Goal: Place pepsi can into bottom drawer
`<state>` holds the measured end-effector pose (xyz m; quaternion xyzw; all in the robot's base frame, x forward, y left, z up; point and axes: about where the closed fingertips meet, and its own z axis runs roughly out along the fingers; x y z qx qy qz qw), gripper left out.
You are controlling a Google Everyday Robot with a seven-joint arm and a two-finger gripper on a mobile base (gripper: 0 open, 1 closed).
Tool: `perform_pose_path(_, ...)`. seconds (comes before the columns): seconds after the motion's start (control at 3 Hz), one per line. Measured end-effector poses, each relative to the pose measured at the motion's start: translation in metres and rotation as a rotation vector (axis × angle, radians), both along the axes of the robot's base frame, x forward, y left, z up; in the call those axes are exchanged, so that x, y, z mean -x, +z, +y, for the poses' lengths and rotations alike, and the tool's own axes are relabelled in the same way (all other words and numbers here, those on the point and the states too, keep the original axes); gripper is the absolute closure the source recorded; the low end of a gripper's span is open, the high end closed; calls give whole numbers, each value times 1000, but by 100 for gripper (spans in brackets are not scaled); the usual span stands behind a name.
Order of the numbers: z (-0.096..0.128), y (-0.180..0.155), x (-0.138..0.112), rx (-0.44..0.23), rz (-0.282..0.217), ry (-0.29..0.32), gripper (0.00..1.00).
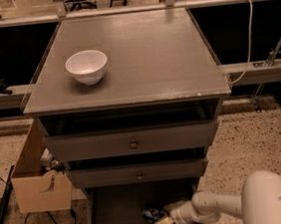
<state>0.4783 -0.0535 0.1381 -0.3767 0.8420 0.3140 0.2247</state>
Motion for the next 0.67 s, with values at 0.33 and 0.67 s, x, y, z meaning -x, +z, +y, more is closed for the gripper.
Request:
perform_pose_path(0.33, 0, 0, 0, 0, 0, 0, 0)
perform_pose_path(0.67, 0, 0, 0, 0, 0, 0, 0)
